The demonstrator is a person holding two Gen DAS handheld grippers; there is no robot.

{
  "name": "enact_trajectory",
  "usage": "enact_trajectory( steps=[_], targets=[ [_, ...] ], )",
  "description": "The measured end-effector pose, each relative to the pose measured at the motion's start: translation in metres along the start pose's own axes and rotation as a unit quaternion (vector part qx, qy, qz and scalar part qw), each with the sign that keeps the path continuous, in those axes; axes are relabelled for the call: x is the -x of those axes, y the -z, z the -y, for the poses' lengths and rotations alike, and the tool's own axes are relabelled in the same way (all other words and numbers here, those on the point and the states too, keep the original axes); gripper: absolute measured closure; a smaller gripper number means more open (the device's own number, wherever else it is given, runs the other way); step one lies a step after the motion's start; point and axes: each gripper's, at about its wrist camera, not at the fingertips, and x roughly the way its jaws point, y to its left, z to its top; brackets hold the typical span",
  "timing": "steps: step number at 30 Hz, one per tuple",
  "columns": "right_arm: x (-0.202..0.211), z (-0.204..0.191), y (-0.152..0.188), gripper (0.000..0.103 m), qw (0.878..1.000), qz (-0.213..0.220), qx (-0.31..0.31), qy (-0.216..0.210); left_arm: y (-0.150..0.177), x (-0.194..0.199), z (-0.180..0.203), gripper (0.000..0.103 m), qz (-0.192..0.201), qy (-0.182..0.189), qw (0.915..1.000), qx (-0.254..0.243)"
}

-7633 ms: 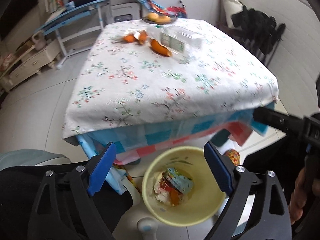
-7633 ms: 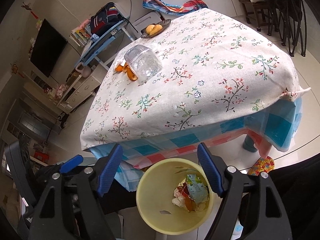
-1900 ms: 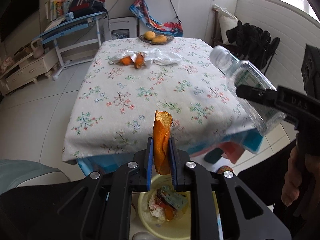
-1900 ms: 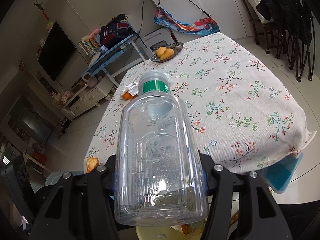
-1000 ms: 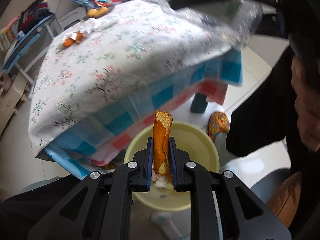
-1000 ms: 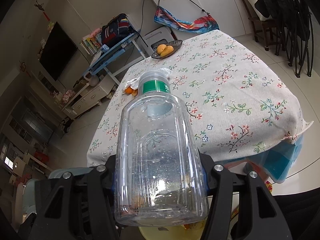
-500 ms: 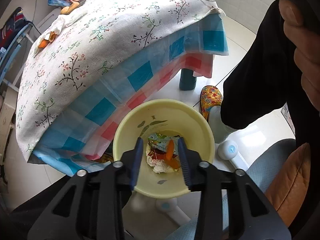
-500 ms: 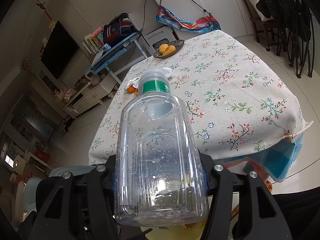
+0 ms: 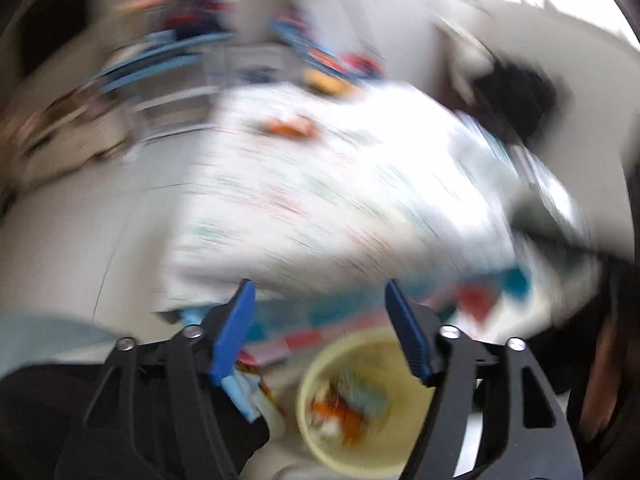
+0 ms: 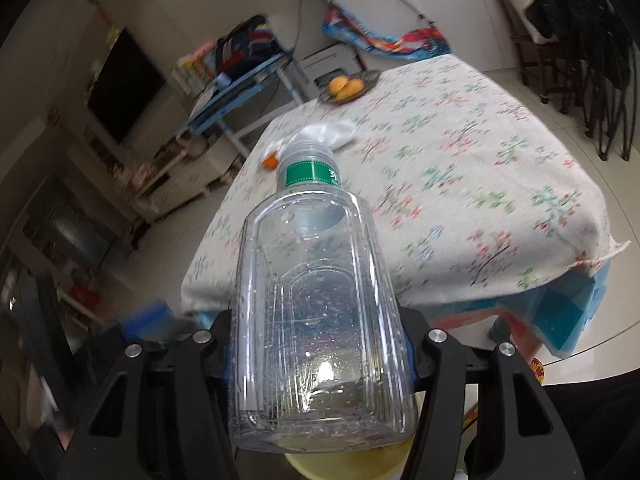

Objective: Collect trash
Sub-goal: 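Lower the plastic bottle into the yellow bucket and open the right gripper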

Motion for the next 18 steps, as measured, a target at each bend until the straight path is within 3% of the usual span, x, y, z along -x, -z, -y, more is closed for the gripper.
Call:
enact_trajectory(
  steps=[3,5,12,18],
  targets=[
    [-0.008,-0.02,0.014,0.046,0.998,-0.037,0.057,-0.002,-0.005,0.006,-0.04,0.034,0.022,-0.016,0.9939,0.107],
    [-0.016,-0.033,0.026,0.046,0.993,-0.07,0.095,-0.004,-0.006,0.009,-0.047,0.034,0.032,-0.024,0.9913,0.125],
    [-0.047,-0.062,0.069,0.046,0.967,-0.17,0.189,0.001,-0.008,0.005,-0.033,0.033,0.035,-0.031,0.9948,0.09],
    [-0.066,-0.065,0.087,0.046,0.954,-0.206,0.217,0.019,-0.006,0.01,-0.033,0.033,0.041,-0.032,0.9946,0.09]
  ],
)
